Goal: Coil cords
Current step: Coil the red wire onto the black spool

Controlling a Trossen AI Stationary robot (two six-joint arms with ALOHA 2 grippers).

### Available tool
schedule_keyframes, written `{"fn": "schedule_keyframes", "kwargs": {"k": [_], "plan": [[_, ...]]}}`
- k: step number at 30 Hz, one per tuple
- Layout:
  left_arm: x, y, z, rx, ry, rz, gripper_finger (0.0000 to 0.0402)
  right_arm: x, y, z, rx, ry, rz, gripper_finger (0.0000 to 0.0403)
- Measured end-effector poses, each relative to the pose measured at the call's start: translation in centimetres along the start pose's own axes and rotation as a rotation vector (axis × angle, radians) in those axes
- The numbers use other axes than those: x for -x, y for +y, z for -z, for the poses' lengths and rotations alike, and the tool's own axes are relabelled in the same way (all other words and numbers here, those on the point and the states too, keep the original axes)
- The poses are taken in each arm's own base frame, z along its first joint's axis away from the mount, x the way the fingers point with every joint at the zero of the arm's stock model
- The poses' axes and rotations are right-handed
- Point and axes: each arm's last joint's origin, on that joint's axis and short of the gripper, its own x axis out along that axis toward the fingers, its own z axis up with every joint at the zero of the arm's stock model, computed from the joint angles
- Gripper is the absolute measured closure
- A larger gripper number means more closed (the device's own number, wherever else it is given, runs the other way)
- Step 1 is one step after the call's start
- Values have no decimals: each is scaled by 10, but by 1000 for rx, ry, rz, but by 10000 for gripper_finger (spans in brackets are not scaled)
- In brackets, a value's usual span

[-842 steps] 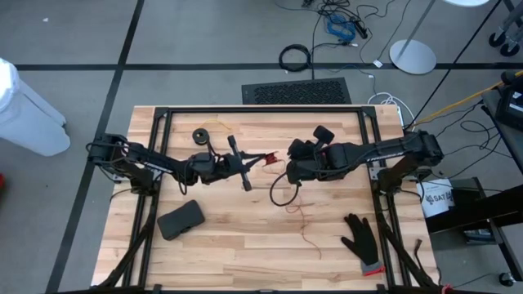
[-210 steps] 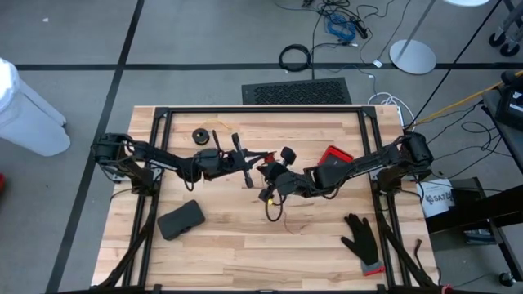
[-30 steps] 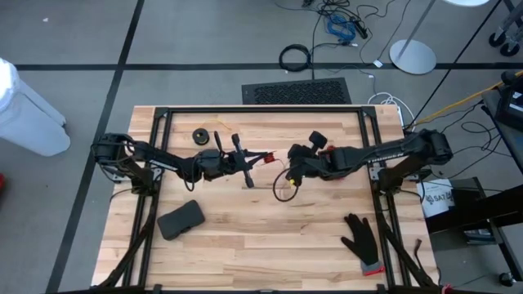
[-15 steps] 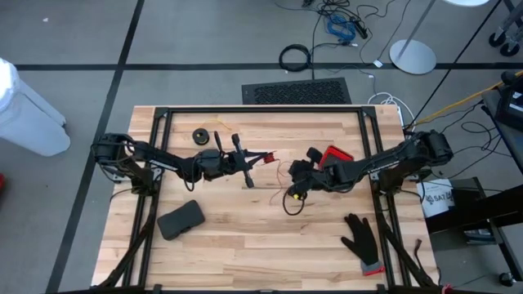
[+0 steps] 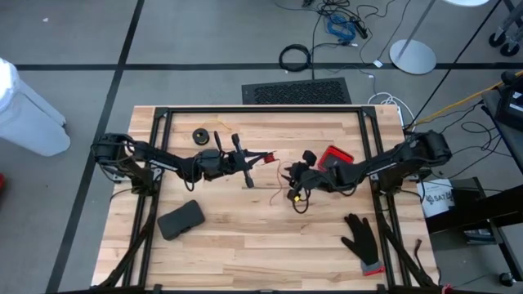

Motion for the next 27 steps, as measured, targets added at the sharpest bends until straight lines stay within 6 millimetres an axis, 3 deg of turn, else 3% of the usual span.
{"fn": "schedule_keyframes", "kwargs": {"k": [16, 19, 24, 27], "plan": [[0, 0, -1, 13, -8, 4, 401, -41, -8, 19, -47, 35, 47, 291], [0, 0, -1, 13, -8, 4, 401, -43, -7, 21, -44, 39, 53, 313], [0, 0, -1, 13, -8, 4, 401, -43, -7, 21, -75, 32, 45, 390], [0, 0, -1, 13, -8, 4, 401, -44, -6, 16, -104, -3, 37, 397]]}}
